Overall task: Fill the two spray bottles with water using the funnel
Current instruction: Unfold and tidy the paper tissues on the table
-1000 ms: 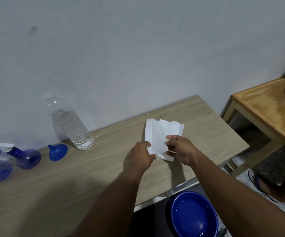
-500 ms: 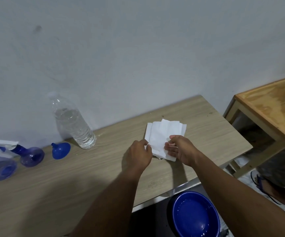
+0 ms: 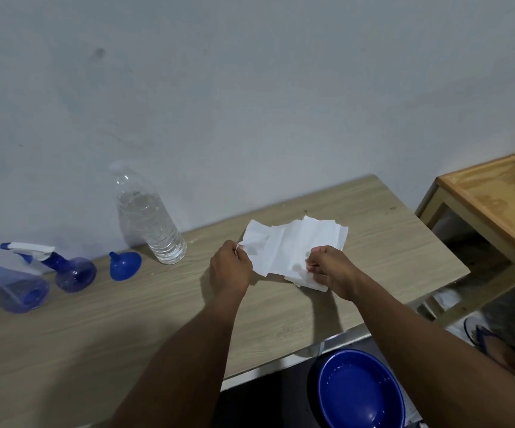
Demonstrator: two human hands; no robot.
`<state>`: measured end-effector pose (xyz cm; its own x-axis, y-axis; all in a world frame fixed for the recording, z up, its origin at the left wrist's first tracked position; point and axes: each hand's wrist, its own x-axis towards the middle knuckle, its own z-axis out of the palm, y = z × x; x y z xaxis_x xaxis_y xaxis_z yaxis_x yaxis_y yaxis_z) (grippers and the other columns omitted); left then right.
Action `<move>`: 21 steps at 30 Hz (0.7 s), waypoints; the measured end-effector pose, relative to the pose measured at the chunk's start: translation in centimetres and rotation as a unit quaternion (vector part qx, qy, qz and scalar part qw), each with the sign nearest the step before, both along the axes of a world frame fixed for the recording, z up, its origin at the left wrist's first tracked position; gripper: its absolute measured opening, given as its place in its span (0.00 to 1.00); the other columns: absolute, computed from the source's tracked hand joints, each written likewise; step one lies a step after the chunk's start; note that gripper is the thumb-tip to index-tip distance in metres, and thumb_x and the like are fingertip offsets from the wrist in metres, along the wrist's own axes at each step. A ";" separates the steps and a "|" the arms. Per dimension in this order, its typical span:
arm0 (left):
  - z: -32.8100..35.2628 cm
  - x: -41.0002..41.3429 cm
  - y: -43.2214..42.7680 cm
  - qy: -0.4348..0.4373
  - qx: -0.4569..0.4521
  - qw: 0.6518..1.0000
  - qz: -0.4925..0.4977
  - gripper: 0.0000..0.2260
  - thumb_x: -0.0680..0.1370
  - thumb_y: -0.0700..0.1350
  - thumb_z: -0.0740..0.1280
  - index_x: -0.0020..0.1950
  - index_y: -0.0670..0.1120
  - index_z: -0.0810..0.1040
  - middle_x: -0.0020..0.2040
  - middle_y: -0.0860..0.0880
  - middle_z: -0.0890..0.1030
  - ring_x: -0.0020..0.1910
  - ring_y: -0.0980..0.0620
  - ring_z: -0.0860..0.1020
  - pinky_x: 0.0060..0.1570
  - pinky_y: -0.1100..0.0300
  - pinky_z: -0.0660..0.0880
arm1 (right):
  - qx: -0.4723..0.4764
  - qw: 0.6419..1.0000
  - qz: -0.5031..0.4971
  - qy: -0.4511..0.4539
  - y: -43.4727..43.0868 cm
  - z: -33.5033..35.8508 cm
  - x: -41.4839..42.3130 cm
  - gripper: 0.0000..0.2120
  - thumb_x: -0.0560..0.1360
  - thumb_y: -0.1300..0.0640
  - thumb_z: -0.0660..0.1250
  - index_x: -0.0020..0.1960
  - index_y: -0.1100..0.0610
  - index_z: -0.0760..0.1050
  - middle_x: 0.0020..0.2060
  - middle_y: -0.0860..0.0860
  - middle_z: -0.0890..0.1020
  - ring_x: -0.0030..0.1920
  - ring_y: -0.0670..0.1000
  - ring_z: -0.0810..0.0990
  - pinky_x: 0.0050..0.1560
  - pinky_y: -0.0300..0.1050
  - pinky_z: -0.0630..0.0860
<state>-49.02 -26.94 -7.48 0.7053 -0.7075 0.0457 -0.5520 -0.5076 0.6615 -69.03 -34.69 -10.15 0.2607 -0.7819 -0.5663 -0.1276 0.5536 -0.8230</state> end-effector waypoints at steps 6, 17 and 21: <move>0.5 3.2 2.4 0.012 -0.013 1.000 0.011 0.04 0.78 0.44 0.64 0.50 0.47 0.78 0.44 0.47 0.82 0.44 0.44 0.77 0.39 0.57 0.70 | -0.113 0.977 0.032 0.179 0.1 -0.1 1.2 0.07 0.75 0.55 0.66 0.52 0.56 0.75 0.49 0.53 0.81 0.48 0.54 0.78 0.51 0.49 0.77; 3.4 12.5 8.2 0.250 -0.046 0.967 0.028 0.13 0.73 0.33 0.62 0.43 0.50 0.80 0.45 0.46 0.84 0.44 0.45 0.82 0.40 0.55 0.79 | -0.228 0.944 0.111 0.210 4.3 4.4 10.2 0.10 0.75 0.61 0.65 0.55 0.56 0.77 0.45 0.52 0.82 0.44 0.51 0.80 0.44 0.42 0.73; 5.2 16.8 12.1 0.384 -0.058 0.922 0.007 0.11 0.73 0.30 0.65 0.46 0.44 0.81 0.43 0.43 0.84 0.37 0.47 0.80 0.34 0.57 0.78 | -0.139 0.973 0.134 0.126 7.7 5.1 15.5 0.10 0.74 0.63 0.63 0.53 0.60 0.78 0.45 0.53 0.79 0.40 0.50 0.74 0.43 0.45 0.70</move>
<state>-32.21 -14.88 -2.28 0.5703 -0.7197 -0.3961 0.1071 -0.4129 0.9045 -53.50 -27.04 -5.01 0.3571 -0.8365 -0.4156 -0.4538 0.2335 -0.8600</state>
